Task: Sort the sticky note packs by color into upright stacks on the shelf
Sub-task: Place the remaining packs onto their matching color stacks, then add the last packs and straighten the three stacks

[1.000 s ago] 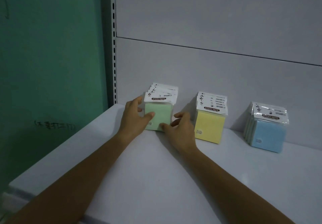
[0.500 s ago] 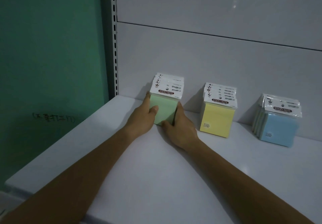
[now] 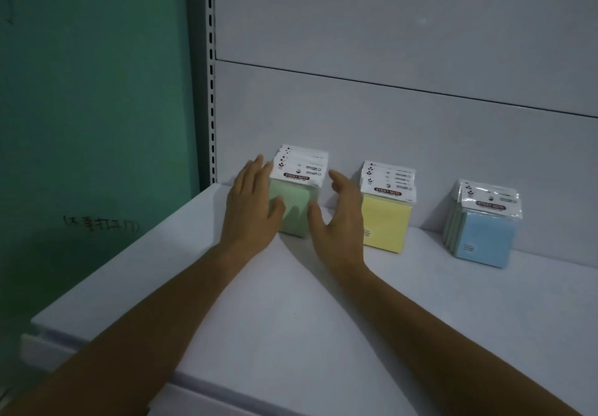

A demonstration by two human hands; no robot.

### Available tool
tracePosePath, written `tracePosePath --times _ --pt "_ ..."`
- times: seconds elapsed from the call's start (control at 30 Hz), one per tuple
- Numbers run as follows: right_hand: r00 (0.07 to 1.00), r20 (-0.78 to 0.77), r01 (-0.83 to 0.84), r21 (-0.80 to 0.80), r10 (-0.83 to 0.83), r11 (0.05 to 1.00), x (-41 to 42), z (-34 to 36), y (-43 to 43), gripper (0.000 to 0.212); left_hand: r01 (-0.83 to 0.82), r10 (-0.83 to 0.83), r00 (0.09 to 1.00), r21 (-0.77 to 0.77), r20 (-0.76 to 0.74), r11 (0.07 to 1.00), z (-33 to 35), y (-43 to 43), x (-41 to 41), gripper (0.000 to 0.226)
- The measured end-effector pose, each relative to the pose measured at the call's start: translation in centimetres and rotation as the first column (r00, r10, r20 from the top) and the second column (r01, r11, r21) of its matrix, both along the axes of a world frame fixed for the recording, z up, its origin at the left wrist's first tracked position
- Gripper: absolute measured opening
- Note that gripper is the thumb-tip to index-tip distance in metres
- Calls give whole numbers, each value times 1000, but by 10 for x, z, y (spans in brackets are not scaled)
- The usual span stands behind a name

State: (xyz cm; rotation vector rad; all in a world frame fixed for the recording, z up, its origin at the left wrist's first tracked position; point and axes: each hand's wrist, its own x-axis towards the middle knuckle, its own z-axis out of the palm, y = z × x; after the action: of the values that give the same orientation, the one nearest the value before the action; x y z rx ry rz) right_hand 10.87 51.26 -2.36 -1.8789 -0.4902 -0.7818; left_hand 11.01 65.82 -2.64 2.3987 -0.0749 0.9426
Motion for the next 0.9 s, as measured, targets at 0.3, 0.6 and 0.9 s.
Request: tracePosePath --times 0.3,0.6,0.9 --pt "987 104 142 -231 -120 963 -30 26 -97 49 -5 -120 978 595 170 804 30 -87 -34 64" --pt "928 13 361 -277 -372 891 -49 19 -271 50 192 -337 937 665 96 722 24 -237 -53 65" --pt "794 -84 531 -385 -601 755 -99 0 -490 42 548 -537 831 377 -143 747 3 -463 -49 63"
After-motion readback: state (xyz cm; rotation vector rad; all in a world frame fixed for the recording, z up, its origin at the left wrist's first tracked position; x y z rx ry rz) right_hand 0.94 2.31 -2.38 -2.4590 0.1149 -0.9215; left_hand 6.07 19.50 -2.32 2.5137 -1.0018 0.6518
